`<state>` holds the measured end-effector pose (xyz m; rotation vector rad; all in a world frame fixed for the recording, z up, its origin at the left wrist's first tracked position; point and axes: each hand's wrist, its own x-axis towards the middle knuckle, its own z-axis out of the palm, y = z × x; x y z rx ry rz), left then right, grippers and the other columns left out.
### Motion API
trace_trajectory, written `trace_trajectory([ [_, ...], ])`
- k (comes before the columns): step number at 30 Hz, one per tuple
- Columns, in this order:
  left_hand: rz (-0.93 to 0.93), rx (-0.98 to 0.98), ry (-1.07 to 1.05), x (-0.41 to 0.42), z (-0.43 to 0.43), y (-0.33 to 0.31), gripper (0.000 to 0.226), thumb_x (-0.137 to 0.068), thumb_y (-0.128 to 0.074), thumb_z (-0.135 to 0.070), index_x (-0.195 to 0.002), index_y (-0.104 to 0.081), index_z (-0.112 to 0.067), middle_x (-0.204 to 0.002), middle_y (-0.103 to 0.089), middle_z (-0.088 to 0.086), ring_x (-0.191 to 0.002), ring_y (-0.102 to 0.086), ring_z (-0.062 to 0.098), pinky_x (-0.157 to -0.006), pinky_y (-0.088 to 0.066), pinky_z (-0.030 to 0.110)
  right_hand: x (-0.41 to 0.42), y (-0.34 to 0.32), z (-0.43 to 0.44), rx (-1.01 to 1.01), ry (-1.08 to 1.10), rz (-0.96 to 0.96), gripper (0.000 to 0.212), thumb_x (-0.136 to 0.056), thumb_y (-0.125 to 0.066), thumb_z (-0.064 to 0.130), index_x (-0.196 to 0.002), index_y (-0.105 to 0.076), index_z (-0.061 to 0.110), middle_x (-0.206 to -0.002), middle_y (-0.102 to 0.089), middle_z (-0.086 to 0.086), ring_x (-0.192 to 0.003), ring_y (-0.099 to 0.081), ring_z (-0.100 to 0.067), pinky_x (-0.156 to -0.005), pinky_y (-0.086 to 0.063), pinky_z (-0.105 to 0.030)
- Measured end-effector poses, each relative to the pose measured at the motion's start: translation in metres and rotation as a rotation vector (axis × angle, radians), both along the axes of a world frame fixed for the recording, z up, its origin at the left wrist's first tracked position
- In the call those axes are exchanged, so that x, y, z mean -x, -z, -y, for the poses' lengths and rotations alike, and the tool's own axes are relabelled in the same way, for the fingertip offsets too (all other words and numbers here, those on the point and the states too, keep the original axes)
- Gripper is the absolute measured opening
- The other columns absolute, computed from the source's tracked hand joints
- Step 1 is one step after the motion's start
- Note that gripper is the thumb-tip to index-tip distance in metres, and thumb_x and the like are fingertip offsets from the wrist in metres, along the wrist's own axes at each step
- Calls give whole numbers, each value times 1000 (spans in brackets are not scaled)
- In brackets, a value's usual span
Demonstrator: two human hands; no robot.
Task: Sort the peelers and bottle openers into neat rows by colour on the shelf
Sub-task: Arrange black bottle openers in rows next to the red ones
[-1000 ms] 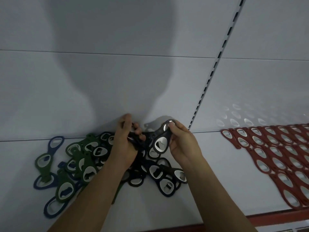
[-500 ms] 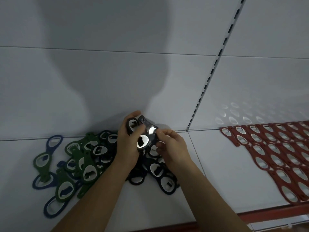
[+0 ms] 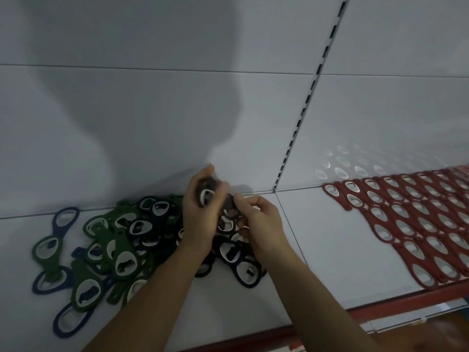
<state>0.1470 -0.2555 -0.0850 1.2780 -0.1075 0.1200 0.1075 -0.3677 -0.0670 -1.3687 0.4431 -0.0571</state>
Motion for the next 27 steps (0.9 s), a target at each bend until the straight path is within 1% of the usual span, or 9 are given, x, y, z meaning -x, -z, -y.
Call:
trace_trajectory([
  [2, -165, 254, -49, -9, -6, -3, 14, -97, -62, -10, -109, -68, -13, -81, -65, 1, -76, -63, 14, -77, -53, 31, 5, 6, 7, 429, -70, 71, 21, -92, -74, 29, -78, -66, 16, -72, -70, 8, -62, -61, -8, -63, -47, -28],
  [4, -253, 441, 29, -15, -16, -5, 11, -101, -52, -9, -102, -63, -12, -74, -57, 2, -68, -56, 14, -76, -51, 31, 16, 5, 16, 695, -142, 91, 14, -89, -74, 40, -94, -70, 27, -90, -71, 14, -82, -65, -5, -75, -49, -25],
  [6, -302, 602, 139, -16, -23, -8, 13, -102, -47, -9, -99, -59, -13, -73, -51, 2, -67, -53, 17, -77, -51, 33, 28, 7, 21, 979, -354, 1, 62, -80, -72, 63, -132, -55, 34, -126, -58, 14, -115, -52, -10, -95, -46, -31],
  [8, -340, 695, 176, -15, -26, -12, 15, -102, -45, -9, -98, -57, -15, -72, -51, 2, -63, -53, 18, -70, -55, 34, 38, 14, 16, 1312, -563, -97, 108, -66, -63, 85, -153, -24, 35, -145, -36, 7, -133, -33, -20, -109, -36, -45],
  [11, -410, 730, 178, -16, -30, -13, 7, -98, -53, -13, -94, -57, -17, -76, -53, 1, -53, -47, 12, -54, -51, 25, 44, 35, 7, 1608, -578, -39, 117, -67, -37, 98, -157, -17, 26, -143, -33, 0, -127, -36, -27, -99, -37, -48],
  [14, -456, 804, 228, -15, -36, -14, 16, -87, -69, -29, -91, -58, -17, -83, -56, 3, -56, -45, 9, -52, -46, 20, 36, 46, 15, 1614, -485, 71, 89, -83, -19, 84, -141, -45, 22, -125, -46, -2, -109, -46, -26, -84, -43, -42],
  [17, -458, 828, 240, -16, -37, -14, 16, -87, -69, -20, -98, -59, -14, -95, -61, 10, -64, -50, 10, -63, -51, 21, 25, 45, 19, 1563, -491, 125, 64, -90, -27, 59, -124, -57, 13, -111, -52, -8, -97, -52, -31, -76, -48, -41],
  [22, -537, 749, 190, -15, -33, -10, 16, -98, -51, -2, -103, -61, -14, -102, -69, 14, -62, -55, 10, -56, -54, 21, 12, 39, 30, 1379, -531, 87, 38, -92, -63, 33, -121, -56, 10, -112, -47, -9, -96, -53, -31, -79, -46, -40],
  [27, -496, 596, 175, -15, -33, -10, 17, -101, -48, -6, -103, -60, -18, -80, -61, 3, -50, -45, 8, -43, -44, 19, 8, 30, 34, 1279, -450, 67, 30, -88, -67, 30, -108, -52, 13, -104, -49, -4, -85, -54, -28, -74, -45, -38],
])
